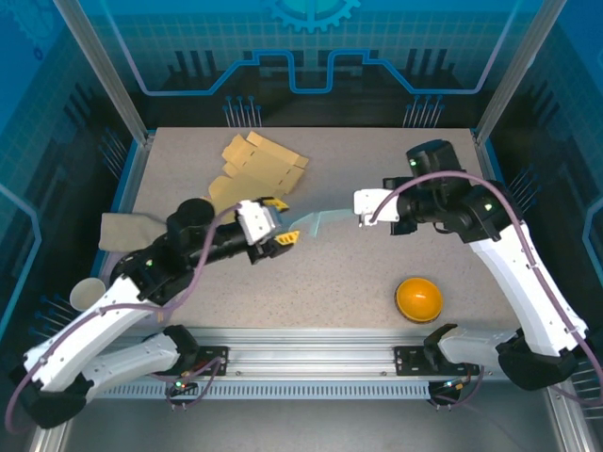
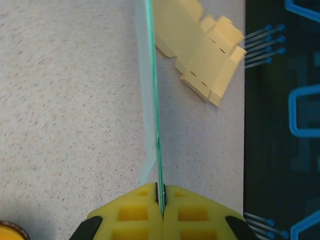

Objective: Fold the paper box

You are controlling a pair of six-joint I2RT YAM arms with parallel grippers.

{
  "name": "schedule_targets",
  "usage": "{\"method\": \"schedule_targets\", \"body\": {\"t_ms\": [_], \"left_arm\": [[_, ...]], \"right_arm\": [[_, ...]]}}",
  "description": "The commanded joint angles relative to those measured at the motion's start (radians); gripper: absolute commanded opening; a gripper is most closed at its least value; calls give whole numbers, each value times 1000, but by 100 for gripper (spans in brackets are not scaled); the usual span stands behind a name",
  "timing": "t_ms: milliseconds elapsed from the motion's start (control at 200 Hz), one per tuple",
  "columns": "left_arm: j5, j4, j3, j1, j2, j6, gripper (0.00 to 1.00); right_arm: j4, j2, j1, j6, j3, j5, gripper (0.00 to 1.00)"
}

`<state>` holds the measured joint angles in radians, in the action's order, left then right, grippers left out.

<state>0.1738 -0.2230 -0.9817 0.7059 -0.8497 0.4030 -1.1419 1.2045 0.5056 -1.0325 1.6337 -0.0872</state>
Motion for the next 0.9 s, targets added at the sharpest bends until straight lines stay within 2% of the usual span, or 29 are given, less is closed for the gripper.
{"method": "schedule_targets", "body": {"t_ms": [0,115,220,415,585,785,895], "left_arm": [[-73,62,71,-103,96,-149,57],[-59,66,106,-227,153,-232,61],[-23,-7,77,-295,96,-217,61],[41,-8,63,-326,5,-78,59],[162,-32,26,-330,-6,-6,60],[151,-76,31,-331,52,38,60],[215,-107,32,-331,54,39,60]], "right_arm": [[102,-67,-93,125,-48,-131,0],[143,-89,-152,138,-90,-184,0],[139,-94,-164,112,-95,-268,0],[84,-97,-175,16,-108,-408,0],[80,-111,-175,-16,-136,-430,0],[93,-119,-174,-32,-168,-397,0],[85,-109,-176,-34,-153,-440,0]]}}
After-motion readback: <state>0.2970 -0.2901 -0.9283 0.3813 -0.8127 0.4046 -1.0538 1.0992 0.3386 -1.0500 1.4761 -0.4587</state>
